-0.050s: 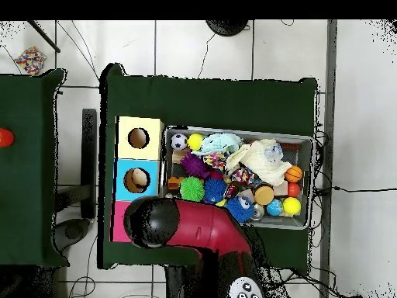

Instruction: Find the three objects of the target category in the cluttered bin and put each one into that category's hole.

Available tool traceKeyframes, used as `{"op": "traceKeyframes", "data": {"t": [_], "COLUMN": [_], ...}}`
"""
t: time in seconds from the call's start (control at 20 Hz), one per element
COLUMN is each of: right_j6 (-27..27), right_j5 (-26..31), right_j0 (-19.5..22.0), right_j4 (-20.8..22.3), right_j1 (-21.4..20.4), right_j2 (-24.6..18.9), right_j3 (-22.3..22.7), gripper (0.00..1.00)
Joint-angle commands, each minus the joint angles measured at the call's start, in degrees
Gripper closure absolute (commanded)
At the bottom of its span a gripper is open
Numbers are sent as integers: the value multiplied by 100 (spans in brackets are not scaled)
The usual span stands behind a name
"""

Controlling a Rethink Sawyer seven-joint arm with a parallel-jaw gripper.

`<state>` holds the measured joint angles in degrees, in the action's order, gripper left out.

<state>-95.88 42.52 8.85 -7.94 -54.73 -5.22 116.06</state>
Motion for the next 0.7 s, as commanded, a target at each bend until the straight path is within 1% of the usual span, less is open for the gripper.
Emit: {"op": "traceKeyframes", "data": {"t": [0.05,0.2,0.35,0.55,0.7], "right_j6": [-1668,-1804,-1805,-1663,-1506], "right_j5": [-536,-502,-533,-656,-824], "right_j0": [-190,-303,-326,-307,-232], "right_j4": [-579,-707,-833,-932,-1083], "right_j1": [4,19,21,34,6], "right_j2": [100,188,188,181,104], "right_j3": [489,536,633,759,926], "gripper": [100,100,100,100,100]}}
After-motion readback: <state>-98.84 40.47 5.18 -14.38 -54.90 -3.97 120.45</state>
